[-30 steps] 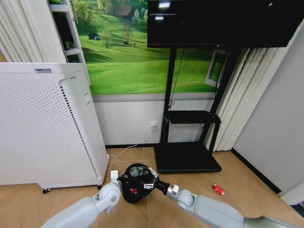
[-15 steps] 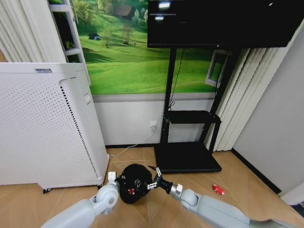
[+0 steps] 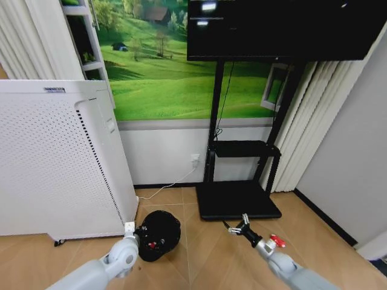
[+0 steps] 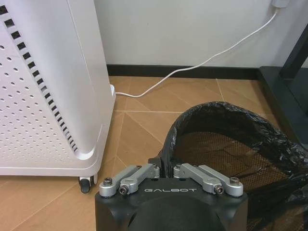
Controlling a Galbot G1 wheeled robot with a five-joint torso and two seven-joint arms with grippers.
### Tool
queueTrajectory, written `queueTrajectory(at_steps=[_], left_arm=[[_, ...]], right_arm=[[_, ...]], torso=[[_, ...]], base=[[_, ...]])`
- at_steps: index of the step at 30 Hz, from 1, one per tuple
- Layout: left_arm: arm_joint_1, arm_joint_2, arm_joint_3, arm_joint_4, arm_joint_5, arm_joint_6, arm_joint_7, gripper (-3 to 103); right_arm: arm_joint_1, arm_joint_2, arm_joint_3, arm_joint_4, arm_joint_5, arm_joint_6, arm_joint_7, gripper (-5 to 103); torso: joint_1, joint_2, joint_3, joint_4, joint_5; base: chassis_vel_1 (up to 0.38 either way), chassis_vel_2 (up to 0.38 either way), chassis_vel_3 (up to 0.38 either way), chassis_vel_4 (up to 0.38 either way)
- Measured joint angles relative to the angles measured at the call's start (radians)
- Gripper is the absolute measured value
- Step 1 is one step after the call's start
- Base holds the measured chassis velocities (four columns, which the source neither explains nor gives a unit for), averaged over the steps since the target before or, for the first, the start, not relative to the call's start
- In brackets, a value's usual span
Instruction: Pick up the trash bin and place the garbage on the floor into it.
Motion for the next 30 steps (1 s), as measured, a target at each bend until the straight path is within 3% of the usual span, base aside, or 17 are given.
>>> queueTrajectory(at_steps=[15,30], left_arm=[[0.061,0.029,-0.033,-0.067,0.024,0.003,-0.008,7],[0.108,0.037,-0.067,-0.101,0.05,0.004,0.001,7]], right_arm=[[-0.169,-0.01,0.156,0.137,-0.032,0.0,-0.014,100],[-0.317,-0.016,0.289,0.209,-0.077,-0.001,-0.015,100]], torso=[[0.0,0.0,0.0,0.0004,0.0],[0.0,0.0,0.0,0.0002,-0.0007]], base=[[-0.012,-0.008,0.013,0.013],[-0.191,-0.211,0.203,0.183]])
